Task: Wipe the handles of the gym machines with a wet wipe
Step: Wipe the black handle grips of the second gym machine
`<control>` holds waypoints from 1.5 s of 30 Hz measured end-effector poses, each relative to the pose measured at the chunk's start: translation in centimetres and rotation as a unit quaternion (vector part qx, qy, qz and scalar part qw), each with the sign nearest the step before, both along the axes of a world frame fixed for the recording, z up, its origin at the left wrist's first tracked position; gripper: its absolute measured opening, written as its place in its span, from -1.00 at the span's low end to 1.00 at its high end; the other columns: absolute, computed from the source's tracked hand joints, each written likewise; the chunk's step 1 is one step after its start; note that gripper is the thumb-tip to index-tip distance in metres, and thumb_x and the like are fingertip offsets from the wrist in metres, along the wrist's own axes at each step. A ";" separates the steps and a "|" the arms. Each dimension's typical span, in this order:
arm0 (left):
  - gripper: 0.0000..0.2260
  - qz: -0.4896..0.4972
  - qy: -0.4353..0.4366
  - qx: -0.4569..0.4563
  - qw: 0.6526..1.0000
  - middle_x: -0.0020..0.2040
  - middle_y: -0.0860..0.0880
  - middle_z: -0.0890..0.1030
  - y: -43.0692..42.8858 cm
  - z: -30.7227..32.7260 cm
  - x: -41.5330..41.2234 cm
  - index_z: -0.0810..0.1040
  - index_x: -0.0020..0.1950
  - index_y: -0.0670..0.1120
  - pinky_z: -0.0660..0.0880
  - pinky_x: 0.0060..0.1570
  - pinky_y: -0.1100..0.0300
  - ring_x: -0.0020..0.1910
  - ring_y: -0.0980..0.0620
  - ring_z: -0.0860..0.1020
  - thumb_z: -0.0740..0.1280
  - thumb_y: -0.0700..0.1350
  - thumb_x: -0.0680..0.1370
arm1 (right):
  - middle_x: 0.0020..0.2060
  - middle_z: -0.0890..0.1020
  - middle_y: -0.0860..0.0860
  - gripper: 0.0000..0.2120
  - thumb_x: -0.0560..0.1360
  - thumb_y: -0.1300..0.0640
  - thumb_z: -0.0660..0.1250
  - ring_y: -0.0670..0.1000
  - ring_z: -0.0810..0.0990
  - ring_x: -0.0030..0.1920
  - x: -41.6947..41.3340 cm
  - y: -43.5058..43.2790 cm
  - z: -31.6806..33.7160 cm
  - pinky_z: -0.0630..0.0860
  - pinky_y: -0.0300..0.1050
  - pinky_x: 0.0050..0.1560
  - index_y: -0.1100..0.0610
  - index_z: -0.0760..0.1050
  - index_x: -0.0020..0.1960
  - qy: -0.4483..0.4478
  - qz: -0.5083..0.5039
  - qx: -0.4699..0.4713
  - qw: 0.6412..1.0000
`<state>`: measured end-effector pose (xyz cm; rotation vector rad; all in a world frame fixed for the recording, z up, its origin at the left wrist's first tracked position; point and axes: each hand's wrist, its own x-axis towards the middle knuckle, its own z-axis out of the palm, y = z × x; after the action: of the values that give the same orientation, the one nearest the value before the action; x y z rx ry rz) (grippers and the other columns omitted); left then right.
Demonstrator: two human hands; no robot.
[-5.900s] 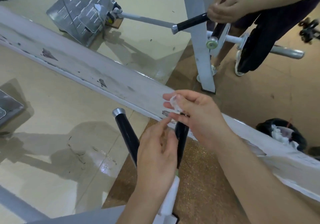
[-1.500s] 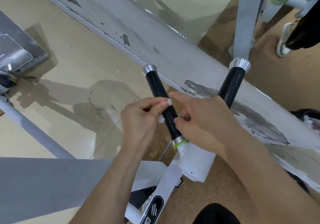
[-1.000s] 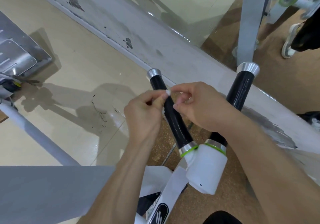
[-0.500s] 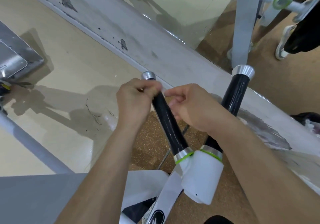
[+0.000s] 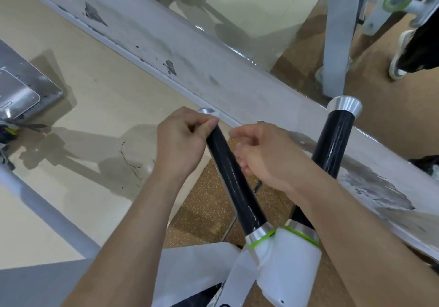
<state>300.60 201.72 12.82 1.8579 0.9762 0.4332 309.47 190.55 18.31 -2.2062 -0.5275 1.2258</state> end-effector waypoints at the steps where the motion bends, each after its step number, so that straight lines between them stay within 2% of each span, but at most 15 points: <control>1: -0.91 -0.016 0.004 0.025 1.000 -0.21 0.08 0.56 0.5 -0.2 0.3 0.70 -0.08 -0.05 0.32 -0.17 0.48 -0.20 0.23 0.50 0.40 -0.17 0.50 | 0.09 0.55 -0.05 -0.61 0.59 0.18 0.16 -0.08 0.54 -0.11 -0.1 0.3 -0.1 0.56 -0.05 0.03 -0.06 0.35 0.38 -0.031 0.022 0.005 0.999; 3: -0.83 -0.049 0.034 0.075 0.995 -0.16 0.02 0.51 2.1 -0.6 1.7 0.69 0.03 -0.08 0.29 -0.18 0.41 -0.14 0.09 0.50 0.34 -0.24 0.53 | 0.36 0.36 -0.05 -0.49 0.59 0.23 0.11 -0.06 0.52 0.04 0.1 1.3 -0.3 0.49 -0.10 0.07 -0.08 0.17 0.49 -0.125 0.087 0.016 0.988; 6: -0.68 -0.130 0.087 0.130 0.979 -0.17 0.04 0.41 3.2 -0.4 2.7 0.67 0.08 -0.04 0.24 -0.23 0.41 -0.12 0.03 0.44 0.30 -0.36 0.45 | 0.37 0.36 0.03 -0.50 0.55 0.29 0.11 0.03 0.42 0.27 0.6 4.0 -0.8 0.33 -0.18 0.24 0.06 0.23 0.46 -0.215 0.110 0.052 0.969; 10: -0.73 -0.135 0.034 0.132 0.981 -0.17 0.02 0.58 2.8 0.2 0.8 0.70 -0.04 -0.02 0.39 -0.19 0.24 -0.15 0.02 0.52 0.33 -0.32 0.42 | -0.02 0.65 0.17 -0.79 0.51 0.22 0.22 0.15 0.58 0.06 1.8 6.3 -2.0 0.50 0.05 0.11 0.24 0.57 0.06 -0.193 0.111 0.037 0.974; 15: -0.79 0.026 -0.078 -0.111 0.990 -0.15 0.06 0.69 2.1 0.1 0.0 0.65 0.01 0.01 0.54 -0.07 0.29 -0.17 0.19 0.62 0.47 -0.25 0.44 | -0.14 0.69 0.05 -0.83 0.43 0.04 0.45 0.03 0.64 -0.08 2.5 6.2 -3.1 0.56 -0.12 0.02 0.11 0.66 -0.05 -0.154 0.026 0.041 0.987; 18: -0.90 0.087 -0.037 -0.067 0.993 -0.18 0.10 0.64 1.2 -0.2 0.5 0.67 -0.15 0.00 0.41 -0.20 0.49 -0.27 0.32 0.54 0.47 -0.20 0.43 | -0.25 0.62 0.01 -0.95 0.43 0.12 0.43 0.06 0.63 -0.15 2.4 6.7 -4.0 0.60 -0.02 0.01 0.02 0.65 -0.13 -0.175 -0.028 0.074 0.981; 21: -0.91 0.087 -0.010 -0.041 0.995 -0.11 0.12 0.60 1.2 -0.4 0.8 0.68 -0.16 0.04 0.36 -0.19 0.53 -0.24 0.30 0.51 0.45 -0.16 0.44 | -0.32 0.58 0.01 -0.93 0.46 0.07 0.40 0.10 0.65 -0.26 2.4 5.5 -3.9 0.62 -0.01 -0.14 0.02 0.59 -0.19 -0.173 0.011 0.058 0.983; 23: -0.90 0.055 0.006 -0.024 0.998 -0.06 0.14 0.53 0.9 -0.6 0.6 0.69 -0.09 0.04 0.41 -0.03 0.40 -0.11 0.20 0.50 0.41 -0.14 0.48 | -0.29 0.63 0.07 -0.89 0.44 0.04 0.44 0.11 0.67 -0.28 2.5 4.5 -3.6 0.64 0.02 -0.16 0.06 0.59 -0.22 -0.129 0.004 0.056 0.990; 26: -0.83 0.035 -0.002 -0.046 0.998 -0.01 0.22 0.41 0.1 -1.1 -0.1 0.66 0.00 0.13 0.47 0.14 0.15 0.15 0.02 0.44 0.34 -0.12 0.54 | -0.27 0.68 0.12 -0.93 0.41 0.19 0.47 0.10 0.70 -0.27 2.3 5.1 -3.7 0.65 0.00 -0.11 0.08 0.64 -0.24 -0.049 -0.123 0.086 0.987; 28: -0.75 0.025 -0.020 -0.063 0.997 0.09 0.17 0.40 -0.6 -1.4 -0.7 0.60 0.11 0.19 0.44 0.11 0.35 0.25 0.03 0.39 0.28 -0.15 0.58 | -0.31 0.66 0.05 -0.86 0.40 0.27 0.44 0.06 0.68 -0.24 2.3 6.2 -4.5 0.64 -0.02 -0.06 0.06 0.64 -0.27 -0.072 -0.152 0.102 0.980; 31: -0.68 0.014 -0.033 -0.075 0.997 0.30 0.11 0.37 -2.0 -1.4 -2.1 0.51 0.28 0.15 0.40 0.04 0.53 0.35 0.09 0.32 0.23 -0.18 0.61 | -0.38 0.56 -0.04 -0.95 0.39 0.19 0.45 -0.02 0.58 -0.31 1.9 5.7 -3.8 0.58 -0.14 -0.20 0.05 0.65 -0.20 -0.107 -0.073 0.070 0.989; 34: -0.64 -0.004 -0.034 -0.076 0.996 0.44 0.20 0.27 -3.5 -1.5 -3.1 0.41 0.37 0.21 0.41 0.26 0.26 0.41 0.19 0.25 0.18 -0.13 0.63 | -0.33 0.63 0.00 -0.95 0.39 0.15 0.44 0.00 0.64 -0.29 1.8 4.1 -2.3 0.64 -0.05 -0.14 0.07 0.67 -0.17 -0.117 -0.019 0.049 0.992; 36: -0.61 -0.007 -0.037 -0.065 0.997 0.47 0.22 0.24 -3.9 -1.5 -3.3 0.35 0.41 0.23 0.38 0.32 0.04 0.42 0.22 0.23 0.15 -0.12 0.63 | -0.24 0.70 0.02 -0.92 0.42 0.10 0.45 -0.01 0.69 -0.21 1.7 4.0 -1.9 0.65 -0.09 -0.11 0.09 0.69 -0.13 -0.032 -0.058 0.076 0.995; 40: -0.59 -0.015 -0.013 -0.041 0.999 0.47 0.14 0.25 -3.6 -1.3 -3.0 0.38 0.40 0.18 0.39 0.29 -0.02 0.40 0.13 0.23 0.14 -0.17 0.60 | -0.13 0.66 0.13 -0.96 0.41 0.23 0.48 0.06 0.70 -0.22 1.5 4.3 -1.8 0.66 -0.11 -0.19 0.21 0.66 -0.17 -0.024 -0.097 0.073 0.992; 45: -0.57 -0.060 0.042 -0.024 0.997 0.51 0.07 0.20 -3.6 -0.1 -3.1 0.46 0.34 0.19 0.12 0.27 0.37 0.32 0.17 0.19 0.15 -0.23 0.58 | -0.41 0.63 0.02 -0.89 0.42 0.28 0.44 0.02 0.68 -0.35 1.5 2.5 0.2 0.64 -0.18 -0.23 0.17 0.63 -0.28 -0.118 0.048 -0.003 0.992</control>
<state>297.47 198.08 12.67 1.8915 0.9178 0.2585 310.93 193.07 18.47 -2.3703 -0.7318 1.0177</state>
